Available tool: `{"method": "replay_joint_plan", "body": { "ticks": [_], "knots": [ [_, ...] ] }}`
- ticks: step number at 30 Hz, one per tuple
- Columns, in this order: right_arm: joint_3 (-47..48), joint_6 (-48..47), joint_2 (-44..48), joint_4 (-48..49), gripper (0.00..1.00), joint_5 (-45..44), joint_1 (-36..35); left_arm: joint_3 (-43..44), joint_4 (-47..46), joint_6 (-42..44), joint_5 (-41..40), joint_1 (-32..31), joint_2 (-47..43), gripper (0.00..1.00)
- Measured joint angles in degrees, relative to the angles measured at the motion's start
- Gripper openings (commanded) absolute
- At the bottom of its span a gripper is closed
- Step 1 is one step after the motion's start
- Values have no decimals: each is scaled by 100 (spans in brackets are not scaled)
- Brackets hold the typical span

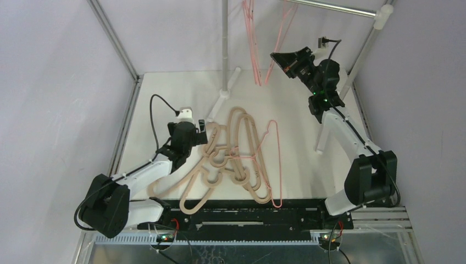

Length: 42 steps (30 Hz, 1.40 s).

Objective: Organize the hangers

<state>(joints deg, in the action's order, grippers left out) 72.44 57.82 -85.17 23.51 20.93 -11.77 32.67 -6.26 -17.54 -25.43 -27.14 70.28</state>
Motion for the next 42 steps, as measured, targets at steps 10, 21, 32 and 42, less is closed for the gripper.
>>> {"method": "replay_joint_plan", "body": {
  "ticks": [10,21,32,42],
  "knots": [
    [782,-138,-922,-328,0,63,-492,0,0,0,-20,0,-98,100],
    [1733,-710,-1392,-1458,42,319,-518,0,2,-2,-37,0,-98,100],
    [540,-1429,-450,-2072,100,-498,-640,0,0,-2,-35,0,-96,100],
    [-334,-2697,1755,-2568,100,-1709,-1574,0,-2,-2,-33,0,-72,100]
  ]
}}
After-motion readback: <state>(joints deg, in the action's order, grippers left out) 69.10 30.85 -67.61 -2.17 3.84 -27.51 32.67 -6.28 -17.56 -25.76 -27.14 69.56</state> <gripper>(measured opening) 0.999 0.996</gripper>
